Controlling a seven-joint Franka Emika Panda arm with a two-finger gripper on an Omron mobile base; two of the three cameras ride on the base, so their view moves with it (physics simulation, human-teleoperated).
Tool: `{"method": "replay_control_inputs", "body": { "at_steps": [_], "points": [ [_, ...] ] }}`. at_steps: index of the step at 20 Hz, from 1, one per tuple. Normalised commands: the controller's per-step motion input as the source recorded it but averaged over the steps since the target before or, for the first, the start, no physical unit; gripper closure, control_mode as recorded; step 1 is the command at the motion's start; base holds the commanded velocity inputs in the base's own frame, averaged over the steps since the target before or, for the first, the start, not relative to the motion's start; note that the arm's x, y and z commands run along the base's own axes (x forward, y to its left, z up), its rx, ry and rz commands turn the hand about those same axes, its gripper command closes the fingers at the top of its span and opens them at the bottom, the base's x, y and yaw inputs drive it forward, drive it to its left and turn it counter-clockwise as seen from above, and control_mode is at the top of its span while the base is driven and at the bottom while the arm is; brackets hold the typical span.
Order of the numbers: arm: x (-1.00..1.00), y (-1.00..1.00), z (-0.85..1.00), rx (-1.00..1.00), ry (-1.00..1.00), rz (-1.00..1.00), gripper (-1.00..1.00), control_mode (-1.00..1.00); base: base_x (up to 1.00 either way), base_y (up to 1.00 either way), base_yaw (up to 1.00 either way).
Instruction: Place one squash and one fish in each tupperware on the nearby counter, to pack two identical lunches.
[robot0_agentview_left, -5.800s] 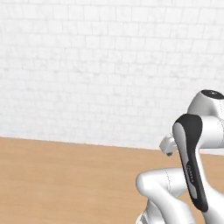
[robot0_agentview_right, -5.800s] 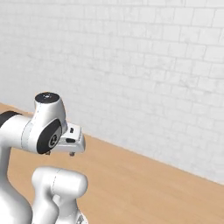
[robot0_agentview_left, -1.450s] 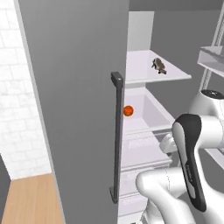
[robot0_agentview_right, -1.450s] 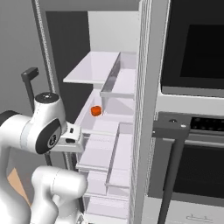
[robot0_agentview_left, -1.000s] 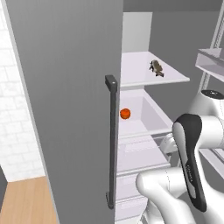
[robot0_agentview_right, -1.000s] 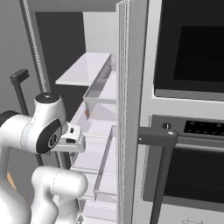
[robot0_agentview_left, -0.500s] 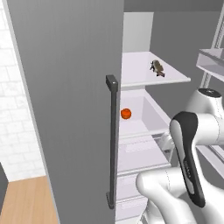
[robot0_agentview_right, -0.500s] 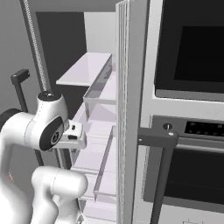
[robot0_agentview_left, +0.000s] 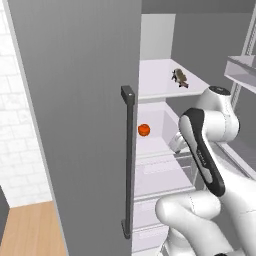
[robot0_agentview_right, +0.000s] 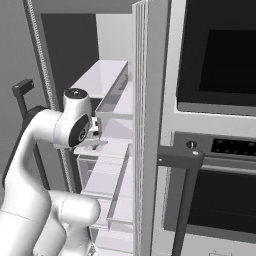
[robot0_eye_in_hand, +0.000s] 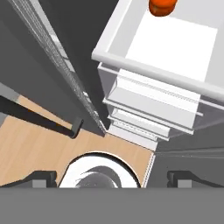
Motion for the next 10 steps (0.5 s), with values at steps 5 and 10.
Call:
{"method": "replay_control_inputs", "body": {
  "at_steps": [5,10],
  "points": [
    [1.0,0.02,-0.05,0.08,0.0,0.0,-1.0,-1.0,0.0,0.0,0.0],
    [0.99,0.33,-0.21,0.07,-0.02,-0.01,-1.0,-1.0,0.0,0.0,0.0]
  ]
}}
